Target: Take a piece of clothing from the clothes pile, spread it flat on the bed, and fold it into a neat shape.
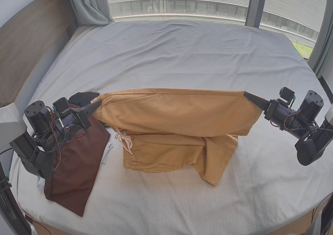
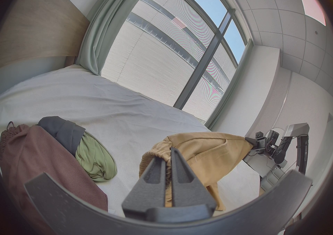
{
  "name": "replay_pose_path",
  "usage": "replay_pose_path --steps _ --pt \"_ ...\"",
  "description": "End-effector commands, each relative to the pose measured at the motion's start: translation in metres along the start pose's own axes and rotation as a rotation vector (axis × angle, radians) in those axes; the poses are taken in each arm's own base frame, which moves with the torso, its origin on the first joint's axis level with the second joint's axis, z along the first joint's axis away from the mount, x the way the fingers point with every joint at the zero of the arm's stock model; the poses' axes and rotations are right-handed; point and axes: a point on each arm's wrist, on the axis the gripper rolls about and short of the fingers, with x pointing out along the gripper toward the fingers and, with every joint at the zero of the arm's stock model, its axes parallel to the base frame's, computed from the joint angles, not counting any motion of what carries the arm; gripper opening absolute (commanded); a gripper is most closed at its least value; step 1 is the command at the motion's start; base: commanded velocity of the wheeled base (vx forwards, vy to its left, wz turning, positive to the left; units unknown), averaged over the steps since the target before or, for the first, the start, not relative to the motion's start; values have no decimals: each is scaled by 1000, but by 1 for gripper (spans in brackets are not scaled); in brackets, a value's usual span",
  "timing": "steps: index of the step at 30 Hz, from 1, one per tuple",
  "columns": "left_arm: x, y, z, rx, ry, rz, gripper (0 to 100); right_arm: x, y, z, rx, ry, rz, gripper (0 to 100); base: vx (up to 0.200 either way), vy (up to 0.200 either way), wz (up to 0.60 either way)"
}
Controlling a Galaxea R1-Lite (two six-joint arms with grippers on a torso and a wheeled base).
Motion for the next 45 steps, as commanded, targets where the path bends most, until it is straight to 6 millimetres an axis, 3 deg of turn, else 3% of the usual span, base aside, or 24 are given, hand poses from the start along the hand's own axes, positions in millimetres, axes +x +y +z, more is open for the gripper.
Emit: replay_pose_path --steps 1,45 --pt "0 1 0 0 0 1 0 -1 -1 2 -4 -5 -3 0 0 0 0" --pt "3 1 3 3 -13 -1 0 1 -4 5 -23 -24 -16 0 0 0 0"
